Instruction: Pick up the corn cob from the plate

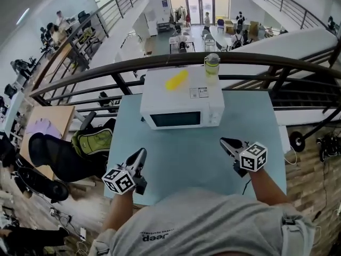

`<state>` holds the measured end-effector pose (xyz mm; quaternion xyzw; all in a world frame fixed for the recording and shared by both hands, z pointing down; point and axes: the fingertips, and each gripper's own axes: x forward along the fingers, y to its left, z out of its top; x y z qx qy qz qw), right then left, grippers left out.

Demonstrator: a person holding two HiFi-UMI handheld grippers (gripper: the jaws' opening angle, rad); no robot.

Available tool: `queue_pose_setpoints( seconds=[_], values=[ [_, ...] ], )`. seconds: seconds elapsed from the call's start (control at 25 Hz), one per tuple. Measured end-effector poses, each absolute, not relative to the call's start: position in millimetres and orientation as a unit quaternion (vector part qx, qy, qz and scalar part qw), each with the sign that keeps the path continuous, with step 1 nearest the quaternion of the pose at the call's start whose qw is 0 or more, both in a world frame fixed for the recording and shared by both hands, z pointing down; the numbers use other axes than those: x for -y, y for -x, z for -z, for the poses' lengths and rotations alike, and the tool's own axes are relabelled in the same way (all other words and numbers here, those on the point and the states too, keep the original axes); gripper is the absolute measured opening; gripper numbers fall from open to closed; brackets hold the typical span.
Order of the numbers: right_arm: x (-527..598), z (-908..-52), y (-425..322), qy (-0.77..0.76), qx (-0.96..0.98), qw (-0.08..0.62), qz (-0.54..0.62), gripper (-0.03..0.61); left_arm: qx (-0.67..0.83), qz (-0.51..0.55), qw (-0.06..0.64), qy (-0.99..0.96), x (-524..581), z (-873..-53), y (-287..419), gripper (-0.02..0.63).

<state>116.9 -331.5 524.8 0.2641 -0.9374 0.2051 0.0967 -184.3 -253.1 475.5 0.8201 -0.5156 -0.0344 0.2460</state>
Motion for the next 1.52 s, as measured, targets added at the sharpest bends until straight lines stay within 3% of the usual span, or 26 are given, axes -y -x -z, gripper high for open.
queue_pose_setpoints(
  seconds=[0.48, 0.84, 1.04, 1.52],
  values=[
    [408.1, -534.1, -73.3, -0.304, 0.930, 0.076, -0.193, 0.015, 0.451, -0.061, 0.141, -0.879, 454.5, -422.9, 189.7, 0.013],
    [486.8, -514.7, -82.5, -0.330, 0.928, 0.051, -0.167, 0.014, 0.427, -0.134, 0.099, -0.889, 559.9, -468.1, 152.3, 0.210],
    [540.5, -496.6, -74.7, -0.334, 0.932, 0.075, -0.121, 0.014, 0.416, -0.164, 0.094, -0.890, 592.7, -484.8, 134.4, 0.293],
    [590.9, -482.3, -38.6, -0.316, 0.938, 0.057, -0.129, 0.014, 0.390, -0.242, 0.102, -0.883, 623.4, -523.4, 114.2, 0.330]
  ],
)
